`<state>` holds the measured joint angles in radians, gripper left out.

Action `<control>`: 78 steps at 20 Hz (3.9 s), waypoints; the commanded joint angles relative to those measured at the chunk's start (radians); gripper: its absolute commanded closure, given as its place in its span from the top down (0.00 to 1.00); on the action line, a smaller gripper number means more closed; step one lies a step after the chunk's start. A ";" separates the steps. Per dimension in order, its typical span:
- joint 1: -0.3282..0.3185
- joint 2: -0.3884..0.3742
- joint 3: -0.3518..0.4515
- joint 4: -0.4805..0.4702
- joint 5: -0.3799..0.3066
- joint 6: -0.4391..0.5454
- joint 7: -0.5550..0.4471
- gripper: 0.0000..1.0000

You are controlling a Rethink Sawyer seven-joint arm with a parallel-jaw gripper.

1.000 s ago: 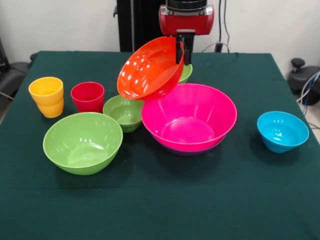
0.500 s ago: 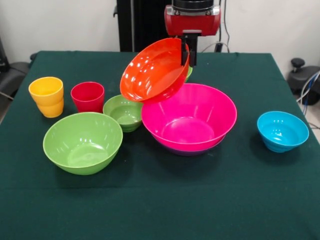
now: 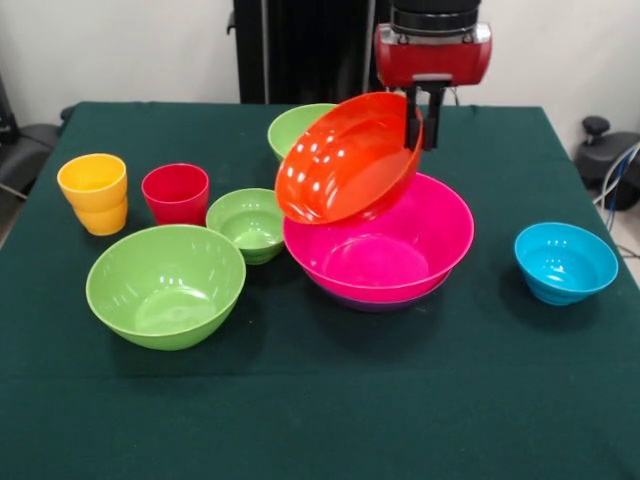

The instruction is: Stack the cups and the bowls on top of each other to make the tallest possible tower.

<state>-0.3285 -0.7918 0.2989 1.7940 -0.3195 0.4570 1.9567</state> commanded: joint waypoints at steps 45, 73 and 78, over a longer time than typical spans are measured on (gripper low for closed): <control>-0.026 0.052 -0.005 -0.007 0.042 -0.028 0.051 1.00; -0.246 -0.299 0.133 0.515 0.050 -0.166 -0.030 1.00; -0.273 -0.201 0.104 0.501 -0.049 -0.262 -0.031 1.00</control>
<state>-0.5806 -1.1345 0.3863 2.2132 -0.2445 0.2918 1.9567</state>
